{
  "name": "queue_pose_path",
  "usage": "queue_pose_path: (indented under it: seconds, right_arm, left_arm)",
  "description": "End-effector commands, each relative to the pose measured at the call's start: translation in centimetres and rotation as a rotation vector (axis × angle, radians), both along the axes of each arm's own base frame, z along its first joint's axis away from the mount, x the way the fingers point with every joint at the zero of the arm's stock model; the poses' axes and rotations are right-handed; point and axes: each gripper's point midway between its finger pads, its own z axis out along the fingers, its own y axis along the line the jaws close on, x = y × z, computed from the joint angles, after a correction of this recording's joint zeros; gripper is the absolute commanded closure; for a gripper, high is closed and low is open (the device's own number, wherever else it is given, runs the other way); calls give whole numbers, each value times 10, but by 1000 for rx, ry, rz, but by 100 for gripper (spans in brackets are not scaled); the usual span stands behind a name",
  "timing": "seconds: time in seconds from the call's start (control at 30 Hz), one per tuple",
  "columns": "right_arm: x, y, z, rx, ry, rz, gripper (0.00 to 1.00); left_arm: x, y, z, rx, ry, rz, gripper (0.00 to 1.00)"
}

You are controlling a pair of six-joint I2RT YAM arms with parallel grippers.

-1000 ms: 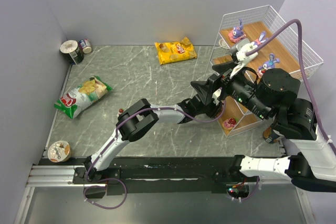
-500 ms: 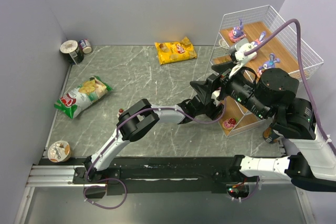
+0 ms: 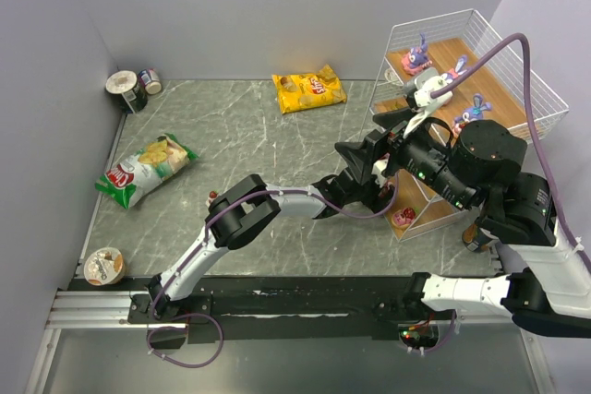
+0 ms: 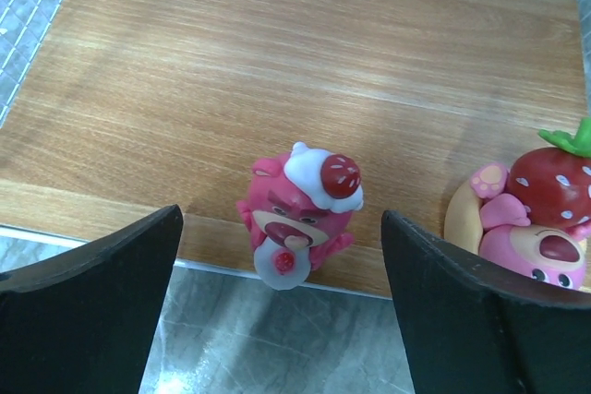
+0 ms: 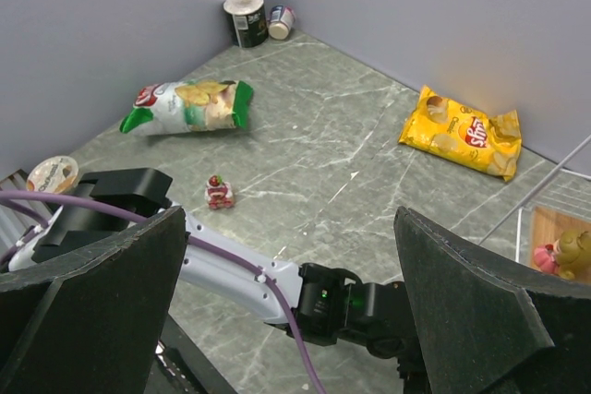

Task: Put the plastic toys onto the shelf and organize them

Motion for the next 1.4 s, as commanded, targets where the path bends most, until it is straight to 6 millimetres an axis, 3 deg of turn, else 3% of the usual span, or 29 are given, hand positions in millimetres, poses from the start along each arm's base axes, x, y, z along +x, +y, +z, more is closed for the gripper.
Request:
queue_pose_path:
  seconds: [0.0, 0.47, 0.63, 0.67, 0.7, 0.77, 0.8, 0.83, 0.87, 0.9, 0.93, 1.0, 1.03, 1.17, 1.3, 1.37]
  right_arm:
    - [1, -11, 16, 51, -31, -38, 0]
    - [2, -17, 10, 55, -10, -67, 0]
    - [0, -16, 11, 63, -9, -57, 0]
    - [-1, -16, 13, 69, -11, -52, 0]
    - [-1, -16, 13, 71, -11, -50, 0]
    - [-4, -17, 15, 77, -15, -41, 0]
    - [-3, -17, 15, 75, -15, -41, 0]
    - [-4, -18, 15, 78, -16, -41, 0]
    - [-5, -18, 15, 80, -16, -38, 0]
    - [-4, -17, 15, 82, -18, -36, 0]
    - [-6, -18, 16, 86, -21, -32, 0]
    - [-6, -15, 15, 84, -14, -26, 0]
    - [-5, -15, 14, 82, -10, -26, 0]
    - [-5, -10, 15, 86, -3, -16, 0]
    - [-6, -3, 15, 100, -1, 9, 0]
    - [-6, 0, 12, 98, 5, 16, 0]
  left_arm:
    - [2, -2, 46, -89, -44, 19, 5]
    - [1, 28, 62, -92, -50, 83, 2]
    - [-7, 51, 60, -66, -31, 113, 2]
    - [-9, 56, 73, -84, -33, 115, 2]
    - [-13, 67, 64, -62, -15, 122, 2]
    - [-16, 81, 81, -89, 10, 143, 2]
    - [-18, 94, 73, -69, 34, 162, 2]
    - [-18, 104, 89, -104, 53, 199, 2]
    - [-19, 114, 89, -99, 77, 222, 2]
    - [-18, 131, 80, -80, 106, 261, 2]
    - [-18, 141, 100, -132, 139, 311, 2]
    - [-10, 174, 95, -93, 216, 456, 2]
    - [-9, 186, 114, -118, 221, 507, 1]
    - [11, 267, 130, -97, 256, 934, 3]
    - [10, 341, 113, -47, 372, 1334, 4]
    - [-2, 378, 90, 90, 390, 1461, 4]
